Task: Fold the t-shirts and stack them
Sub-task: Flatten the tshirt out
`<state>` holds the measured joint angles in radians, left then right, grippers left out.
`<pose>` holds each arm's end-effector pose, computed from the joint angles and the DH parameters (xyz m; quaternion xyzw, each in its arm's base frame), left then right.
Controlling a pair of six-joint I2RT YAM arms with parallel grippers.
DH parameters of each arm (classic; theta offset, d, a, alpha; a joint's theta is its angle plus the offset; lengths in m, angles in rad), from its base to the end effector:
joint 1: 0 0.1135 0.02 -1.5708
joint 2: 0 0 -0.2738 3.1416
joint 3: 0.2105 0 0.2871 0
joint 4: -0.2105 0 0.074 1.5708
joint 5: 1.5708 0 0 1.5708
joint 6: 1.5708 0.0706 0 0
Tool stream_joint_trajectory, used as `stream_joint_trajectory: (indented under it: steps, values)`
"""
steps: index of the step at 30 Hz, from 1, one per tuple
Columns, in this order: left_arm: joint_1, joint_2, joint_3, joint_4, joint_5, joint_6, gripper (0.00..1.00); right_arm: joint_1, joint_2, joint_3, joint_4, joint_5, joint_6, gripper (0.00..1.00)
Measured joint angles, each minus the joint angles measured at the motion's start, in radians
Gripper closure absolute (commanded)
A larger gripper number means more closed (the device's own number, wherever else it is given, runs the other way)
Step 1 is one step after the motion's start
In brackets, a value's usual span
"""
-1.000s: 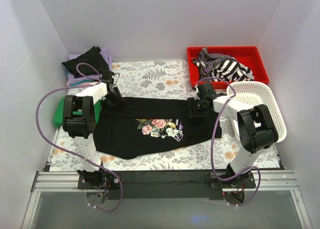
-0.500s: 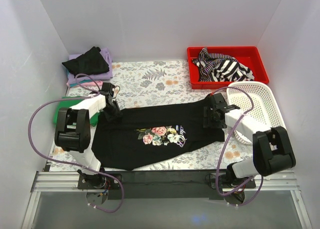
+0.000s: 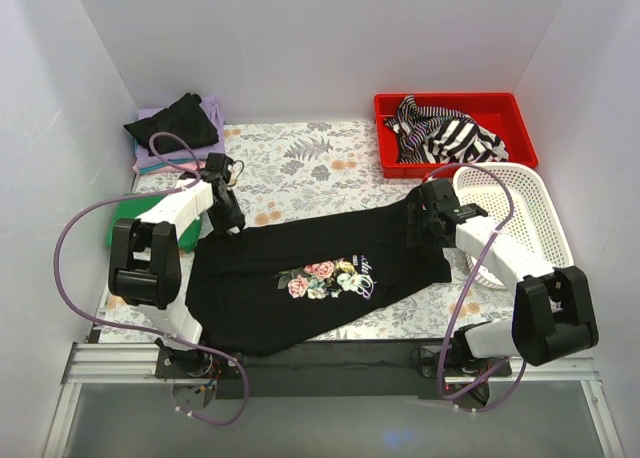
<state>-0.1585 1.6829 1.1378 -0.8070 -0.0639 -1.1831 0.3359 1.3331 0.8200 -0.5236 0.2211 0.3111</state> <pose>0.3494 -0.0513 0.1503 -0.4900 0.8643 -0.0429 0.1052 0.2905 0.0850 0.1711 0.0172 0.9590 -0.0175 0.2825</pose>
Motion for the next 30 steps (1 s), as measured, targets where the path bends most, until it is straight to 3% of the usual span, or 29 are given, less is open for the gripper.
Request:
stream_joint_trajectory:
  steps: [9, 16, 30]
  values:
    - [0.000, 0.077, 0.191, 0.045, -0.015, 0.014, 0.69, -0.024, 0.161, 0.207, 0.073, 0.012, -0.049, 0.28]
    - [0.000, 0.170, 0.158, 0.056, -0.028, 0.016, 0.69, -0.085, 0.342, 0.332, 0.116, 0.003, -0.086, 0.28]
    - [0.002, 0.241, 0.180, 0.069, -0.045, 0.034, 0.69, -0.136, 0.529, 0.478, 0.154, -0.100, -0.135, 0.32]
